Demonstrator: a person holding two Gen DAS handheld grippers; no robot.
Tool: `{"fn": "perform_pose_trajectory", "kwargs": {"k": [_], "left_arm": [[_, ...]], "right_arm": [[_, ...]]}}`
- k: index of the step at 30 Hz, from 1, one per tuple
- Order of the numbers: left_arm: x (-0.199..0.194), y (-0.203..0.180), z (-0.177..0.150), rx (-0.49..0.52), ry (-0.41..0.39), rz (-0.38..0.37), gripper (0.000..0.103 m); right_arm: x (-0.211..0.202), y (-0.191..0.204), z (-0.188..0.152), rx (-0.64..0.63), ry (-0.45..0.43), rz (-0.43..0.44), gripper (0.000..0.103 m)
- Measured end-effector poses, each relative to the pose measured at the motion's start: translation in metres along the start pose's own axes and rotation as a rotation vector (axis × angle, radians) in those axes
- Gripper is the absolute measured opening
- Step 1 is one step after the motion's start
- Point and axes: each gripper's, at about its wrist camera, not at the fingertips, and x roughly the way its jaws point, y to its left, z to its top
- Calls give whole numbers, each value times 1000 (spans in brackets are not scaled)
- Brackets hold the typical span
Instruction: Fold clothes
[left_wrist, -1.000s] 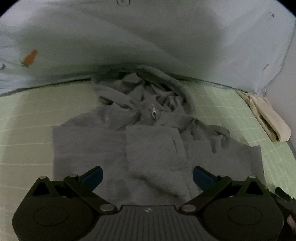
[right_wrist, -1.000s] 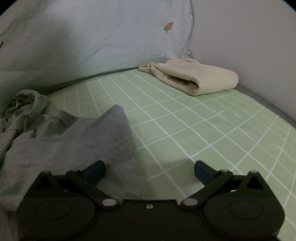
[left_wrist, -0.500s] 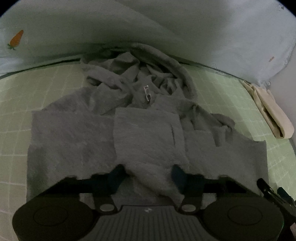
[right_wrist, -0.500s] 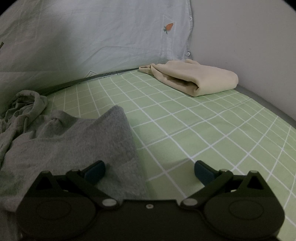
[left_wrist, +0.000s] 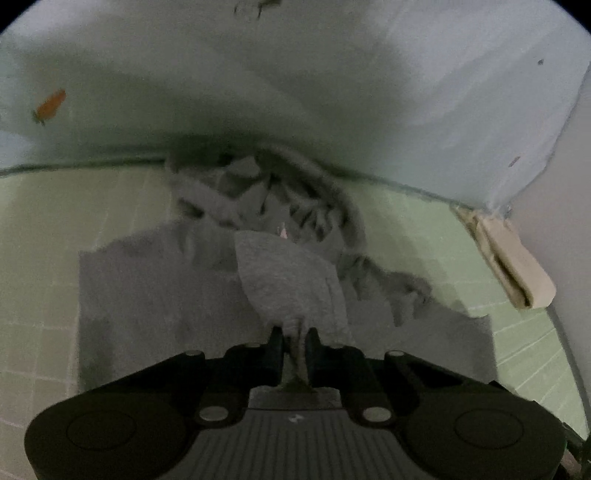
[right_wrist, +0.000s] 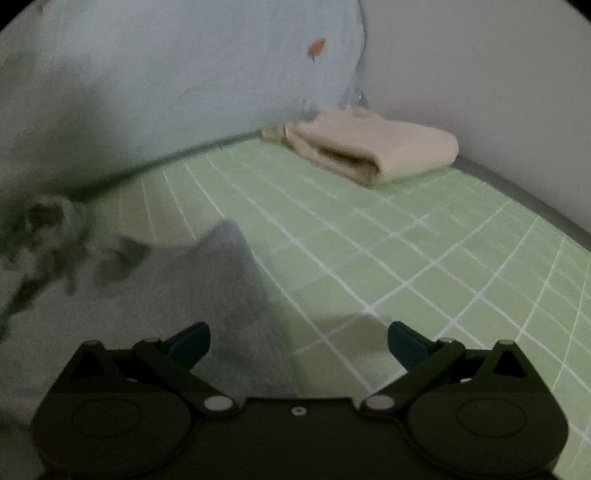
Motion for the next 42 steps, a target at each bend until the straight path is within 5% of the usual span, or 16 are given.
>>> {"fn": "perform_pose_trajectory", "kwargs": {"k": [11,24,31,37,39,42], "left_arm": [[-56,45,11,-19,-180,115,13],[-110,148,3,-243,-323,308,12],[-113,204,-16,-421,-301,391,12],[-116,220,-41,-511,-270,436,23],[-118,220,-48,-528,-258,481,42],[-120,225,-59,-551,-242,508,45]], "right_arm": [[-35,20,-4,-116,-43,65,103],[-39,51,-21,-316,6,92,103],[-37,74,-34,-442,47,119,103],[-39,85,-40,-504,51,123,103],[-38,85,-40,-511,58,121,103],[-35,84,-41,-495,61,128,103]]}}
